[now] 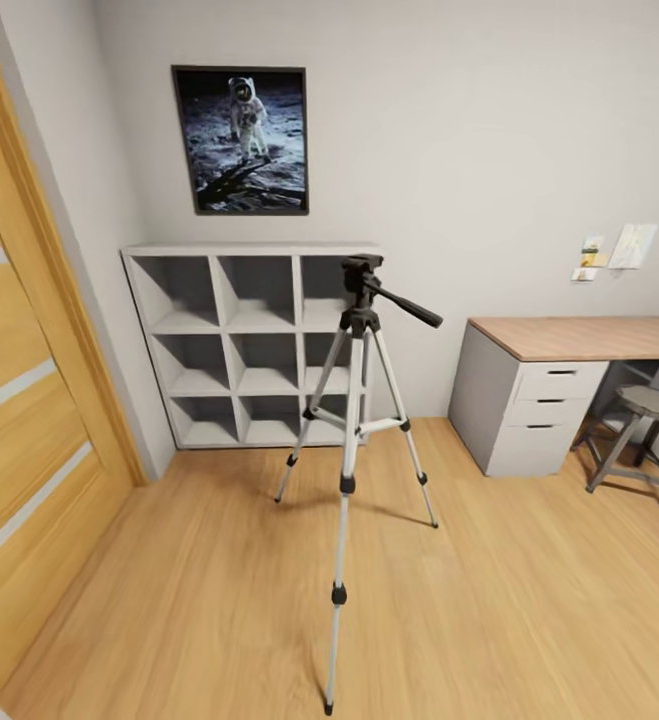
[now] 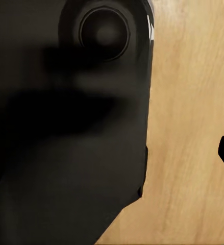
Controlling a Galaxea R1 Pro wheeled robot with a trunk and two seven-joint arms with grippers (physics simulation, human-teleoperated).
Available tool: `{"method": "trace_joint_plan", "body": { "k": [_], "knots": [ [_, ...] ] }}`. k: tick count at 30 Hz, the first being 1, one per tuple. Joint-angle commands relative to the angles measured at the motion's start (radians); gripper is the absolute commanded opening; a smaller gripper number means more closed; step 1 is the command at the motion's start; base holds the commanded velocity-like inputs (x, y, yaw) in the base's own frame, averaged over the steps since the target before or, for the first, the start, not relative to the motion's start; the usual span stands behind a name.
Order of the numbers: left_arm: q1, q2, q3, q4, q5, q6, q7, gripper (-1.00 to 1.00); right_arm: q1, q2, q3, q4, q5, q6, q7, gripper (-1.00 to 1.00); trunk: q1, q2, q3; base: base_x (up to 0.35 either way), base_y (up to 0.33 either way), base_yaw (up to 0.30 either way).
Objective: Attach the digital camera to the camera tripod in the bedroom.
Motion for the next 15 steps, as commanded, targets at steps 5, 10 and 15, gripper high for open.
{"method": "trace_joint_plan", "body": {
  "k": [5, 10, 15],
  "knots": [
    [0.0, 0.0, 0.001, 0.0, 0.008, -0.003, -0.001, 1.0, 0.0, 0.0, 0.001, 0.0, 0.0, -0.002, 0.0, 1.0, 0.001, 0.0, -0.001, 0.283, 0.238, -0.243],
    [0.0, 0.0, 0.001, 0.0, 0.008, -0.003, -0.001, 1.0, 0.0, 0.0, 0.001, 0.0, 0.0, -0.002, 0.0, 1.0, 0.001, 0.0, -0.001, 0.28, 0.236, -0.243],
    [0.0, -0.001, 0.001, 0.0, 0.008, -0.004, -0.001, 1.0, 0.0, 0.0, 0.0, 0.0, 0.0, -0.002, 0.0, 1.0, 0.001, 0.0, -0.001, 0.123, 0.105, -0.242]
  ]
}}
